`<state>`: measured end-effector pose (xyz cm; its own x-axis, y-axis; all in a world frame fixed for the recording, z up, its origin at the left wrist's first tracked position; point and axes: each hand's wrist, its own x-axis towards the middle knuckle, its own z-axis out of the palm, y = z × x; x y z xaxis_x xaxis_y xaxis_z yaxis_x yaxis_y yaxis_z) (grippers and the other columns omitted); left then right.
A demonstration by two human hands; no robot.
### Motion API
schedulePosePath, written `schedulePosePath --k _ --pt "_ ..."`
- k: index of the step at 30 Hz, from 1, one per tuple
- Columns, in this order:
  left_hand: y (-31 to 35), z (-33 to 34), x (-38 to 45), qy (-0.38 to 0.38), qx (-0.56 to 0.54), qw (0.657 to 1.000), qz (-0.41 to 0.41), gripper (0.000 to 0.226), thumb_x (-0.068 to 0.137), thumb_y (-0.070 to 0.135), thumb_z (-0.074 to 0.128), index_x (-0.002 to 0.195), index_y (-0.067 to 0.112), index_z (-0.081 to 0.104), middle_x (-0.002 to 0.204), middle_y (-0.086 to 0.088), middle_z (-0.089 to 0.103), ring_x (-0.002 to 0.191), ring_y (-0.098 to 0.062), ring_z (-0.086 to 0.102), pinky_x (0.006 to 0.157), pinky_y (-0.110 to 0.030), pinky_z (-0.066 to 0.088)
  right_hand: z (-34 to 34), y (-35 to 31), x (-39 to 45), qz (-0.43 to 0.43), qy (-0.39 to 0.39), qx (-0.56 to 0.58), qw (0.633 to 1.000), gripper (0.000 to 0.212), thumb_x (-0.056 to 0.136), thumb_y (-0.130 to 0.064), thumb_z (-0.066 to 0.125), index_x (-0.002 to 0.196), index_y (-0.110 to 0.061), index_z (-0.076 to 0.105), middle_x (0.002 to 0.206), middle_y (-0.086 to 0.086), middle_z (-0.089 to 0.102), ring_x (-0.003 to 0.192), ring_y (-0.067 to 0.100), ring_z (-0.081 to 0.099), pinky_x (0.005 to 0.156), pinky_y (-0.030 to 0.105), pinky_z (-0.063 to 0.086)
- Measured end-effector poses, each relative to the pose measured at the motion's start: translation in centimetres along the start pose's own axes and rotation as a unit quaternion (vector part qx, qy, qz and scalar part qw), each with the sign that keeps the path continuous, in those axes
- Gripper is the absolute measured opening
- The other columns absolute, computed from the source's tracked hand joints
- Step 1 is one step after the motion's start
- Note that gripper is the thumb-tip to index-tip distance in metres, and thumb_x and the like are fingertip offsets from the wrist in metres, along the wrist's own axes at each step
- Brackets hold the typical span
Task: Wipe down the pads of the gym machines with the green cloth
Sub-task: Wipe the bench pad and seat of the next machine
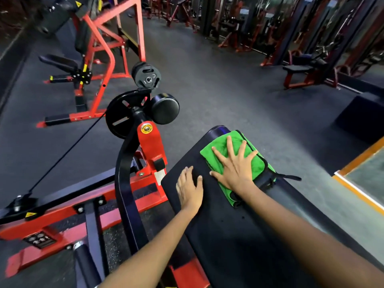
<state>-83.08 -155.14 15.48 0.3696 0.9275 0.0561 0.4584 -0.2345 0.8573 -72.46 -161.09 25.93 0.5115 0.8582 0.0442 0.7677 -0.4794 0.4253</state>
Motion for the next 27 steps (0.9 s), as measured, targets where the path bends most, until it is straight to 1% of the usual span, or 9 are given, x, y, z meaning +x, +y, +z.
schedulePosePath --k 4,7,9,12,14,17,19,23,27 --pt "-0.6 -0.9 2.9 -0.046 0.03 0.997 0.05 0.052 0.099 0.028 0.046 0.148 0.02 0.03 0.158 0.003 0.021 0.145 -0.015 0.017 0.119 -0.039 0.008 0.0 0.0 1.1 0.008 0.0 0.001 1.0 0.069 0.09 -0.069 0.024 0.148 -0.045 -0.003 0.159 0.011 -0.013 0.139 0.051 0.007 0.1 0.068 0.024" --pt "-0.5 -2.0 5.8 -0.082 0.051 0.994 0.041 0.059 0.1 0.035 0.042 0.152 0.022 0.017 0.16 0.004 0.01 0.147 -0.017 0.01 0.119 -0.042 0.006 -0.4 0.1 2.9 0.018 -0.003 0.013 1.0 0.067 0.092 -0.067 0.026 0.148 -0.046 -0.002 0.159 0.009 -0.008 0.138 0.049 0.012 0.099 0.066 0.028" --pt "-0.7 -2.6 7.5 -0.139 0.058 0.988 0.019 0.067 0.098 0.045 0.041 0.153 0.022 0.009 0.16 0.004 0.007 0.147 -0.018 0.008 0.119 -0.044 0.007 -0.9 0.3 4.6 0.026 -0.004 0.03 0.999 0.066 0.091 -0.068 0.027 0.148 -0.048 0.0 0.16 0.008 -0.004 0.136 0.047 0.016 0.098 0.064 0.03" --pt "-1.8 -3.2 8.8 -0.234 0.107 0.966 0.017 0.084 0.092 0.061 0.042 0.153 0.021 0.001 0.16 0.002 0.009 0.147 -0.018 0.009 0.116 -0.05 0.017 -1.2 0.1 6.7 0.025 -0.003 0.045 0.999 0.065 0.091 -0.068 0.027 0.148 -0.049 0.003 0.16 0.008 0.001 0.135 0.045 0.02 0.098 0.062 0.031" --pt "-2.1 -3.5 8.8 -0.263 0.129 0.956 0.018 0.091 0.088 0.068 0.04 0.153 0.022 -0.003 0.161 0.003 0.005 0.147 -0.018 0.007 0.115 -0.053 0.018 -1.1 -0.4 7.2 0.023 0.001 0.041 0.999 0.063 0.093 -0.066 0.027 0.148 -0.047 0.004 0.16 0.008 0.001 0.136 0.045 0.018 0.099 0.062 0.029" --pt "-1.8 -3.7 8.4 -0.265 0.138 0.954 0.016 0.094 0.086 0.072 0.038 0.152 0.023 -0.006 0.161 0.003 0.0 0.147 -0.017 0.003 0.115 -0.054 0.015 -1.1 -0.9 6.4 0.018 0.0 0.042 0.999 0.06 0.096 -0.06 0.027 0.15 -0.044 0.004 0.16 0.006 -0.002 0.139 0.044 0.013 0.102 0.063 0.026" --pt "-1.7 -3.5 7.8 -0.256 0.154 0.954 0.023 0.094 0.087 0.071 0.037 0.152 0.021 -0.01 0.161 0.003 -0.004 0.147 -0.016 -0.001 0.117 -0.053 0.01 -0.7 -1.4 4.6 0.012 0.001 0.03 0.999 0.06 0.097 -0.057 0.027 0.15 -0.042 0.003 0.16 0.007 -0.005 0.14 0.044 0.012 0.103 0.064 0.024" --pt "-2.5 -2.6 6.3 -0.241 0.191 0.951 0.04 0.097 0.087 0.071 0.034 0.15 0.017 -0.018 0.158 0.003 -0.019 0.145 -0.013 -0.017 0.118 -0.05 -0.003 0.4 -2.0 1.5 0.002 0.026 0.001 1.0 0.062 0.096 -0.056 0.029 0.151 -0.039 0.006 0.16 0.007 -0.004 0.14 0.045 0.013 0.101 0.066 0.023" --pt "-2.9 -2.6 5.8 -0.252 0.204 0.945 0.044 0.095 0.089 0.07 0.031 0.148 0.016 -0.022 0.155 0.001 -0.028 0.141 -0.013 -0.027 0.117 -0.048 -0.01 -0.7 -1.4 5.2 0.048 0.014 0.046 0.998 0.062 0.095 -0.058 0.032 0.15 -0.043 0.006 0.16 0.006 -0.002 0.139 0.045 0.014 0.102 0.063 0.025"
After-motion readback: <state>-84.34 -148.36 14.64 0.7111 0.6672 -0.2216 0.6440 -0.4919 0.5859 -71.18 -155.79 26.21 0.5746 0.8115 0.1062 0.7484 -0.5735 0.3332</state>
